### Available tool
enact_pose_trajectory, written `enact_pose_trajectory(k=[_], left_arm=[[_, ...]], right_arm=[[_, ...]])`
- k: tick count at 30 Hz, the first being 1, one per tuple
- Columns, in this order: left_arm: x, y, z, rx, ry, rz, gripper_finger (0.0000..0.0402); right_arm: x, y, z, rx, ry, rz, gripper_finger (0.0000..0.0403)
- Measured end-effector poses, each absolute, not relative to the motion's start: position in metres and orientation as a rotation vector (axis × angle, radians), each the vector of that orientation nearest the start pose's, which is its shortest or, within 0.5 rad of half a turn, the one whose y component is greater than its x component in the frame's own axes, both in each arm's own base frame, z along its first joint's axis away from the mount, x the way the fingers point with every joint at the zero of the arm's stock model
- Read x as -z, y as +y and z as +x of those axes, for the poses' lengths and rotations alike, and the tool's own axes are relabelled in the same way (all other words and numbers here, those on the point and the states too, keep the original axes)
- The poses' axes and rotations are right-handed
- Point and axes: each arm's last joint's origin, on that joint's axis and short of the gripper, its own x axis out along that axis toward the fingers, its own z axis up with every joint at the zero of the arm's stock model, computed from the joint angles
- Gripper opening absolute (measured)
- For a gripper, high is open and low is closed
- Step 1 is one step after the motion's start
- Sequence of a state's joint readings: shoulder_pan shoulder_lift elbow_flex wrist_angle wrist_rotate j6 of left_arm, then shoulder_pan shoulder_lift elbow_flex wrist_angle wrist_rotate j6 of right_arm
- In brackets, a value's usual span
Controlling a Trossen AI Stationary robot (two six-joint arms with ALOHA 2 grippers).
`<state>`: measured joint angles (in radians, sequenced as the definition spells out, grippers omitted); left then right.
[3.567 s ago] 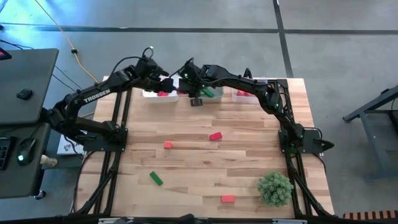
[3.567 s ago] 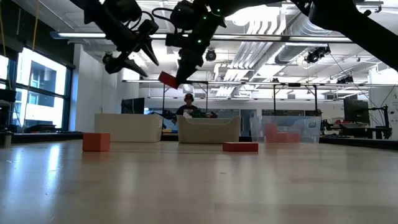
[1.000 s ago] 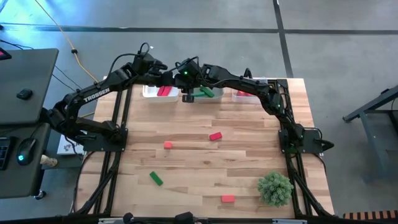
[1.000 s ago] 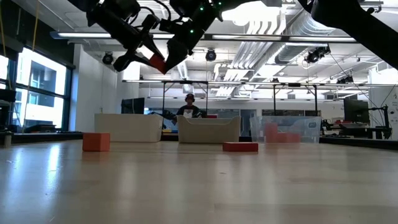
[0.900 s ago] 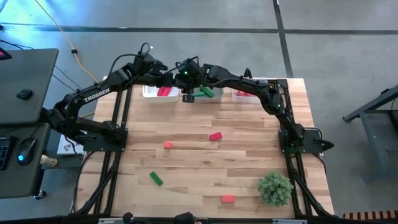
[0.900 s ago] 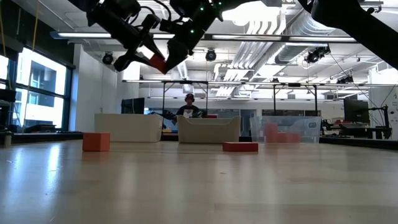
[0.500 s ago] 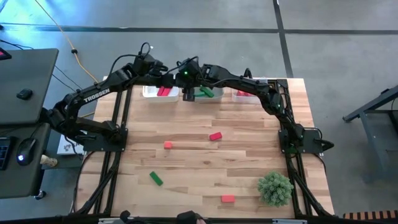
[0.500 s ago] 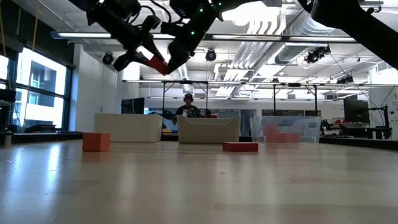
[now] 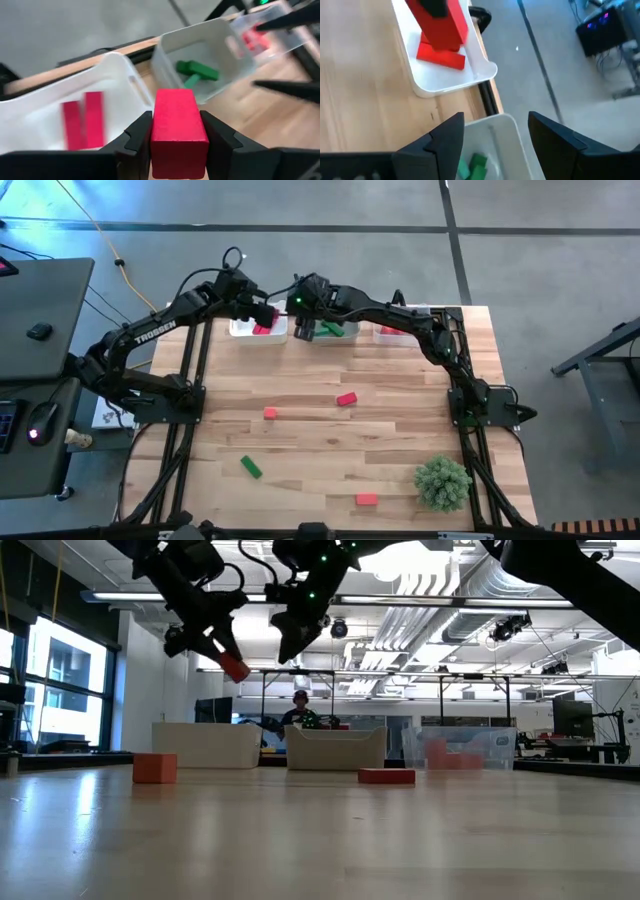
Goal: Sort & place blocks by color
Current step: Put the top red block into the white bin
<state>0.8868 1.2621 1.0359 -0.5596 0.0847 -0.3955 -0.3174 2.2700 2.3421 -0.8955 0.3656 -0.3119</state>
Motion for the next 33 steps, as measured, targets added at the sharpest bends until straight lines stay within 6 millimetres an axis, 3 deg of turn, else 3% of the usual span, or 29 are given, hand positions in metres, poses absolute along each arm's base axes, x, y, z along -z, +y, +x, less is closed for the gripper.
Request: enact_pose_trajectory(k=[11, 18, 33], left_arm=[[-0.283, 0.210, 0.156, -0.978, 0.661, -0.624, 0.0109], [-0.258, 0.221, 0.160, -0.964, 0.830, -0.613, 0.0109], [-0.210, 0.242, 0.174, -0.950, 1.017, -0.637, 0.0113]], right_arm=[[-0.306, -0.138, 0.466, 0.518, 0.985, -0.118, 0.0209], [-0.302, -0.118, 0.467, 0.493, 0.997, 0.040, 0.0209], [-0.300, -0.084, 0.470, 0.504, 1.006, 0.178, 0.0209]])
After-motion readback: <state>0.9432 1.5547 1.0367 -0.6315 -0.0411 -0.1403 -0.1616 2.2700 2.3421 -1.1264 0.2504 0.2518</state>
